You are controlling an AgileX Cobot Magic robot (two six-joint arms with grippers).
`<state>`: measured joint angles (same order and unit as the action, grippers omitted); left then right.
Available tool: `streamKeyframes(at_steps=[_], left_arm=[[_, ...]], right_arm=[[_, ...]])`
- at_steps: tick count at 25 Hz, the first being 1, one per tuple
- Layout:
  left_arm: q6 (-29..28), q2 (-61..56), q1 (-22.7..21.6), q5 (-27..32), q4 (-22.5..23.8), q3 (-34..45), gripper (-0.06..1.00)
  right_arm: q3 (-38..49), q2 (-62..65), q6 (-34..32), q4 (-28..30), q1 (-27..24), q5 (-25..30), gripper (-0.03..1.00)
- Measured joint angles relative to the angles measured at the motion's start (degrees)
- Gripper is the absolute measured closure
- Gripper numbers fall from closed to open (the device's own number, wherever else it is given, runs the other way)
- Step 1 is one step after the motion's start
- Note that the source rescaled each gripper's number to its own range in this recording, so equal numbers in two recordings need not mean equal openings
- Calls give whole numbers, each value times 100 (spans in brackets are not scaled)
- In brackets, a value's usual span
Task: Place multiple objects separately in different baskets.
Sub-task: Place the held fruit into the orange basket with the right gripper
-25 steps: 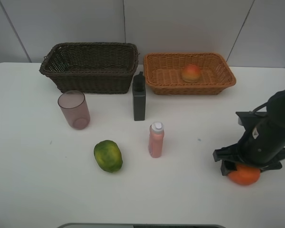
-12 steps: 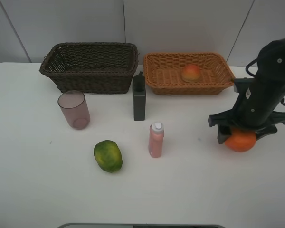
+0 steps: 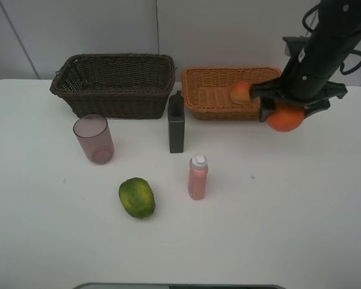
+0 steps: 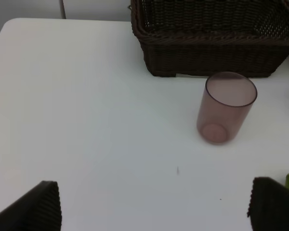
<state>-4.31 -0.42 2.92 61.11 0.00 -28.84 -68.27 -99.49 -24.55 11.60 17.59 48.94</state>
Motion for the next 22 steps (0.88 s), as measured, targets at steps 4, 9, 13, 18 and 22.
streamKeyframes(at_steps=[4, 9, 13, 18, 22], left_arm=[[0, 0, 0, 0, 0, 0, -5], [0, 0, 0, 0, 0, 0, -5], [0, 0, 0, 0, 0, 0, -5], [0, 0, 0, 0, 0, 0, -5], [0, 0, 0, 0, 0, 0, -5]], right_arm=[[-808, -502, 4, 225, 0, 3, 38], [-1616, -1052, 4, 720, 0, -171, 38], [-1839, -1348, 12, 966, -47, -684, 38], [-1862, -1674, 12, 1053, -207, -1248, 38], [-1862, -1855, 18, 1157, -272, -1371, 38]])
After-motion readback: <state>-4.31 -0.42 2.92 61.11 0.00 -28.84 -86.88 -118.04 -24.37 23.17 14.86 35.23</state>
